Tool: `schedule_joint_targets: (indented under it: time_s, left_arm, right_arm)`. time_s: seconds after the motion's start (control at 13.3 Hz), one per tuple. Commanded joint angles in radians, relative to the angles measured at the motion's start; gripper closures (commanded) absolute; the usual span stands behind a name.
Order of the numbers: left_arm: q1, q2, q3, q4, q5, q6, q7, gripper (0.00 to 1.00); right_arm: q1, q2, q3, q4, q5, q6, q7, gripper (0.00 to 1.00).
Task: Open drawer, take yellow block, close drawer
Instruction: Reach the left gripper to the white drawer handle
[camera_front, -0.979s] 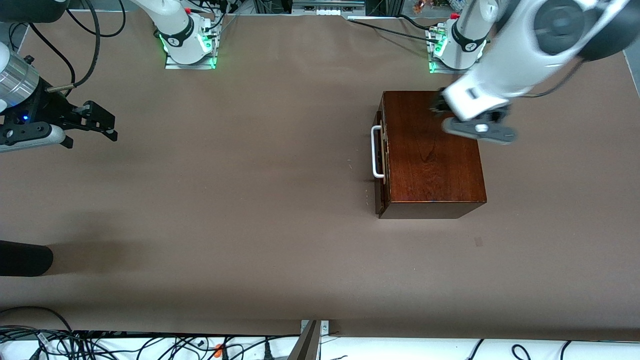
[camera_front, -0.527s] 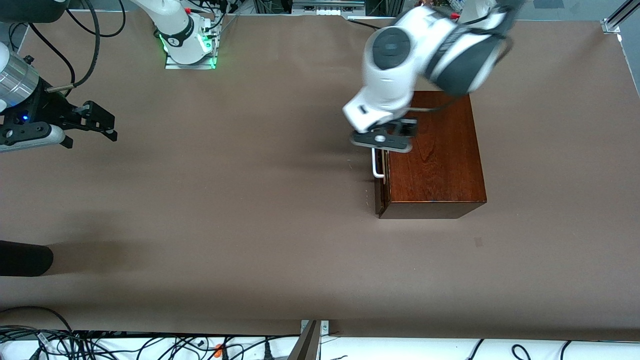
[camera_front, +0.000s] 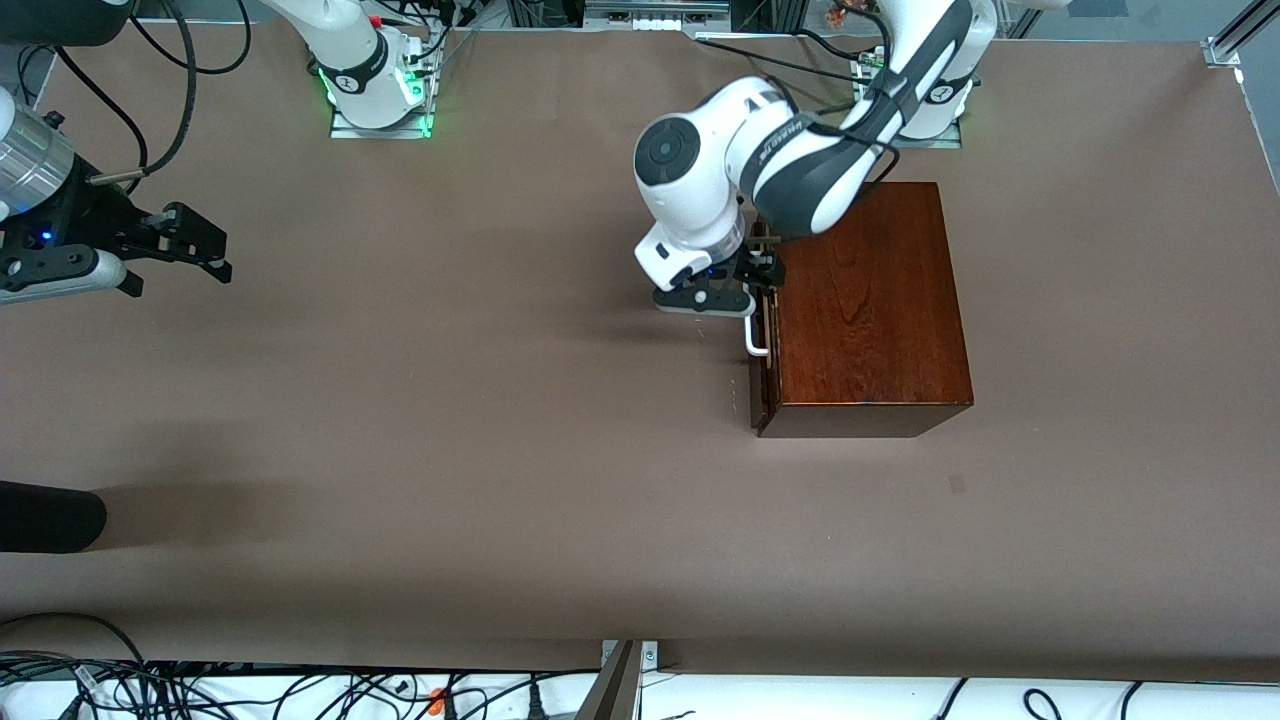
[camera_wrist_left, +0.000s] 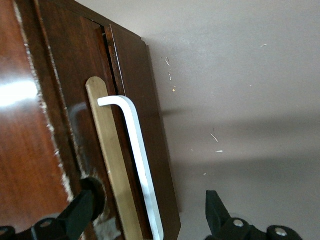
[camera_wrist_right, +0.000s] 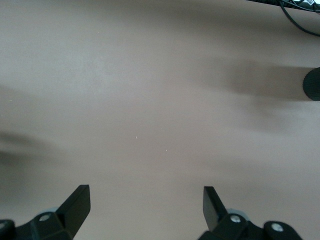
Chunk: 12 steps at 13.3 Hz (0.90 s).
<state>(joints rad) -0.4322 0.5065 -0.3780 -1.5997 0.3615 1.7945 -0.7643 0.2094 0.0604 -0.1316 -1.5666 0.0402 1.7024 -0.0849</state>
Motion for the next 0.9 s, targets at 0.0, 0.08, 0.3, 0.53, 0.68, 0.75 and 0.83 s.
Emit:
schedule_joint_targets:
  time_s: [0.0,0.08,0.3,0.53,0.68,0.75,0.83]
  left_arm:
    - [-0.008,0.049,0.004,0.027,0.042,0.017,-0.047,0.00]
    - [-0.007,0.058,0.004,0.027,0.072,0.017,-0.049,0.00]
    - [-0.011,0.095,0.004,0.027,0.112,0.020,-0.088,0.00]
    - [-0.026,0.110,0.004,0.018,0.132,0.034,-0.122,0.00]
    - [-0.030,0.112,0.004,0.003,0.135,0.040,-0.134,0.00]
    - [-0.034,0.115,0.002,0.003,0.135,0.040,-0.136,0.00]
    - [-0.049,0.115,0.004,0.003,0.134,0.040,-0.138,0.00]
  right_arm:
    - [-0.005,0.009,0.001,0.023,-0.002,-0.004,-0.001,0.00]
    - [-0.002,0.009,0.001,0.023,-0.002,-0.003,0.001,0.00]
    - [-0.004,0.009,0.001,0.023,0.000,-0.001,0.001,0.00]
    - [-0.002,0.009,0.001,0.023,-0.002,-0.001,0.001,0.00]
    - [-0.002,0.009,0.001,0.023,-0.002,-0.003,0.001,0.00]
    - [-0.002,0.009,0.001,0.023,-0.002,-0.004,0.001,0.00]
    - [-0.002,0.009,0.001,0.023,-0.002,-0.004,0.001,0.00]
